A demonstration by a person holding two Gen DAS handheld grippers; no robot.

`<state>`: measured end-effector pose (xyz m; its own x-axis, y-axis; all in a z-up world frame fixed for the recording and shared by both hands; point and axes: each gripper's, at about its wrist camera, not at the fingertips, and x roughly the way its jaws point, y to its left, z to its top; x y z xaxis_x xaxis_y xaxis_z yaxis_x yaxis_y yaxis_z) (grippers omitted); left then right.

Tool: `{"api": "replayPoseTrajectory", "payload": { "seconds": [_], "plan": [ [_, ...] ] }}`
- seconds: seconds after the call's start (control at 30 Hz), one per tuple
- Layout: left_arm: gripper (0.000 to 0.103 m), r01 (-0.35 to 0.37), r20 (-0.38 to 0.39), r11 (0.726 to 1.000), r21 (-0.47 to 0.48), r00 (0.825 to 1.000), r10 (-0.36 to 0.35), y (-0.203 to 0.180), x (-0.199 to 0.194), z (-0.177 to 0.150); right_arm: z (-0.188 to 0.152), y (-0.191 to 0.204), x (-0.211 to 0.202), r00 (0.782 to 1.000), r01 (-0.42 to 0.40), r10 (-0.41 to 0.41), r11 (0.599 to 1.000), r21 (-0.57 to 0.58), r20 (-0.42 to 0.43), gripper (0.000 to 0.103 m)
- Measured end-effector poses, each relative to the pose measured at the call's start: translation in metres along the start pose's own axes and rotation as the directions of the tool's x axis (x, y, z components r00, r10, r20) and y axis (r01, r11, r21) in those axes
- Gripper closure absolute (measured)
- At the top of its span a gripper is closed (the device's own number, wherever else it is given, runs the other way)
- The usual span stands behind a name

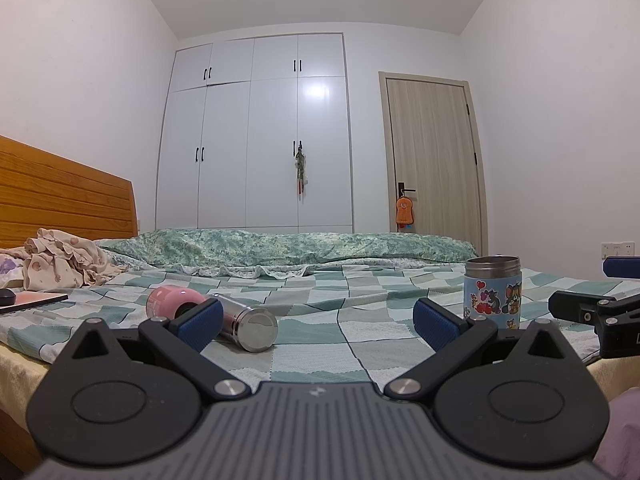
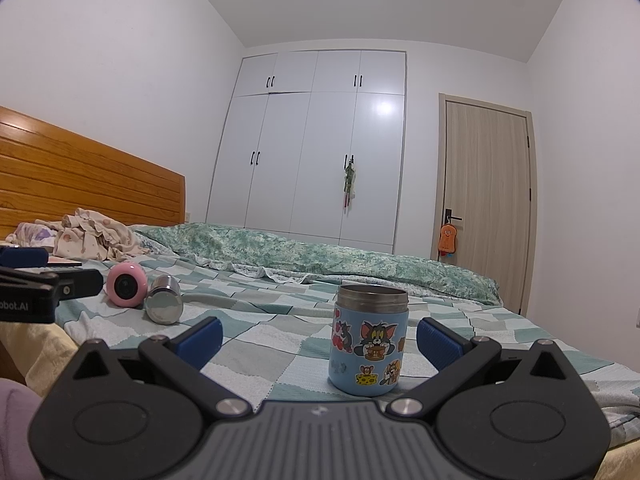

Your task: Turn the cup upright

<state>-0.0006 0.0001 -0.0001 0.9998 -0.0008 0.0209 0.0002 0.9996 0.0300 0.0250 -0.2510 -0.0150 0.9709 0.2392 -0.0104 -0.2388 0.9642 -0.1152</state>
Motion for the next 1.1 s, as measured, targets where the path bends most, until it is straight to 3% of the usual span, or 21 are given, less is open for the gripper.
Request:
{"api": "replayPoseTrajectory", "payload": {
  "seconds": [0.33, 0.63, 0.9, 1.1],
  "plan": [
    [0.0, 0.002, -0.004, 1.0, 0.007, 1.0, -0.002, -0.001, 0.003, 0.004, 0.002, 0.001, 0.001, 1.0, 0.003, -0.003, 1.0, -0.012, -0.009, 0.0],
    [0.0, 0.016, -0.026, 1.0, -0.005, 1.0, -0.016, 0.01, 0.007, 0.013, 0.018, 0.0, 0.02, 0.994, -0.107, 0.107, 0.994, 0.001, -0.036, 0.0],
    [0.0, -0.004, -0.028, 0.999, 0.034, 1.0, 0.005, 0.037, 0.033, 0.041, 0.053, 0.018, 0.066, 0.966, -0.253, 0.252, 0.967, -0.011, -0.059, 0.0],
    [0.0, -0.043, -0.079, 0.997, 0.057, 0.996, 0.048, 0.073, 0.068, 0.054, 0.08, 0.041, 0.127, 0.933, -0.347, 0.341, 0.937, -0.035, -0.114, 0.0]
  ]
}}
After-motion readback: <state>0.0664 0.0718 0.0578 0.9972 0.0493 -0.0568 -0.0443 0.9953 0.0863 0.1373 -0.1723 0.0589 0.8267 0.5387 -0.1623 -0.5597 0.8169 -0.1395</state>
